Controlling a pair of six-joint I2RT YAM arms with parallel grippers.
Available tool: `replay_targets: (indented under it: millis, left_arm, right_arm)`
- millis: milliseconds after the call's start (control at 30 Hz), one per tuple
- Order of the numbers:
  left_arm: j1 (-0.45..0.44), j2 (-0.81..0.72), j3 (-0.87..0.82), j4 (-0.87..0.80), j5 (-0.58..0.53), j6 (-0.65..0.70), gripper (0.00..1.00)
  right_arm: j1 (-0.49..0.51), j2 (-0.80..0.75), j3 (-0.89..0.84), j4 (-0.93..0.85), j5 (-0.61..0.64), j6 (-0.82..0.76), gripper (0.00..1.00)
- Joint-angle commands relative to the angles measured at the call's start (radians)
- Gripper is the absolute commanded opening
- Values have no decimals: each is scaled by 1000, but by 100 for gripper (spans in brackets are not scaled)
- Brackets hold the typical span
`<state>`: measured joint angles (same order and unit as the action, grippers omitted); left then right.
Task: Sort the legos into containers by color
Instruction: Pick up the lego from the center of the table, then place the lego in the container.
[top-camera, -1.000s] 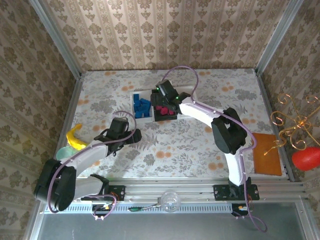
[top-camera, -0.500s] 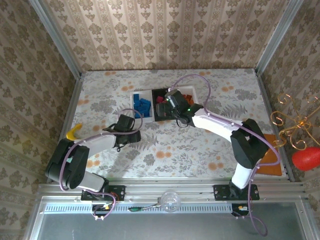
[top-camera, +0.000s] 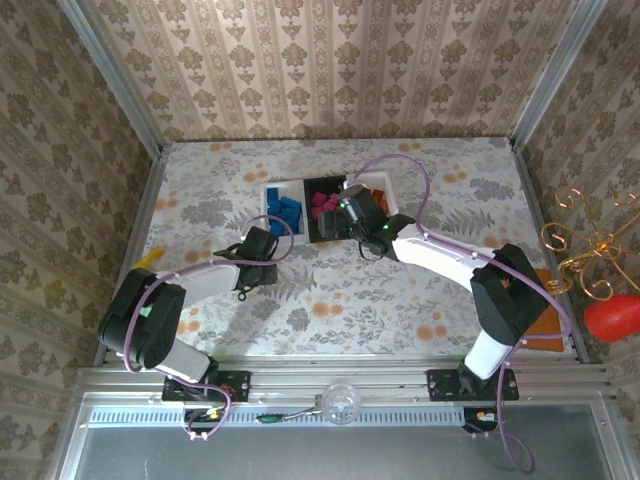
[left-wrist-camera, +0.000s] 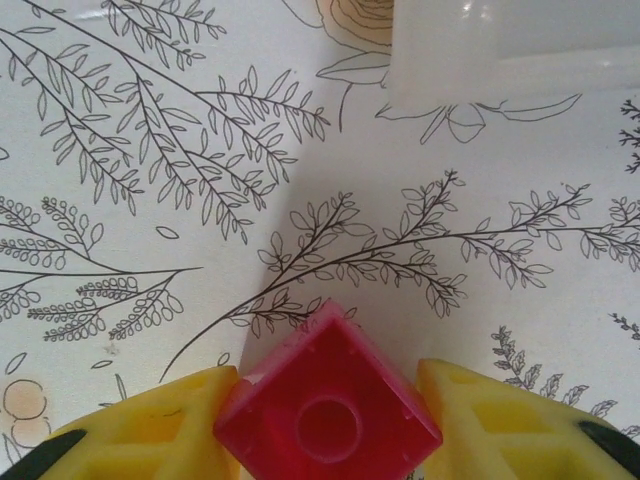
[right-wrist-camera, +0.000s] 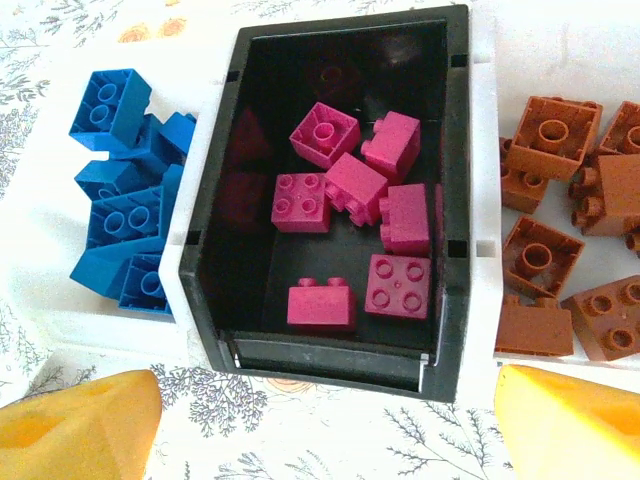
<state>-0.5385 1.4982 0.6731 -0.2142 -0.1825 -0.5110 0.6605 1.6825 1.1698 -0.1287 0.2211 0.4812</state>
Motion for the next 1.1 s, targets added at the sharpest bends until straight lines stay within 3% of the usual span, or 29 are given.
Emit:
replay_targets:
  millis: [0, 200, 333, 700, 767, 867, 967, 1000, 1067]
  left_arm:
    - [-33, 14, 8, 110, 103, 19, 37]
    - [-131, -62, 94, 32, 84, 20, 37]
    - [-149, -19, 227, 26, 120, 30, 37]
    - [-110, 446, 812, -49, 167, 132, 41]
    - [-102, 497, 880, -66, 148, 141, 47]
    - [-83, 507, 910, -50, 158, 121, 66]
    - [-88, 424, 852, 3, 158, 117, 86]
    - [-93, 382, 817, 20, 147, 118, 99]
    - [-98, 290, 728, 67, 129, 118, 100]
  right_arm:
    - [-9, -55, -34, 23, 19, 24, 88]
    - [-29, -152, -137, 45, 35, 48, 88]
    - [-39, -225, -212, 47, 64, 63, 88]
    - [-45, -363, -333, 6, 101, 93, 88]
    - [-45, -379, -343, -5, 103, 95, 89]
    - [-46, -414, -360, -13, 111, 97, 94]
    - [-45, -456, -380, -12, 125, 97, 99]
    - [-45, -470, -387, -10, 129, 95, 100]
    - [-45, -497, -398, -6, 145, 91, 100]
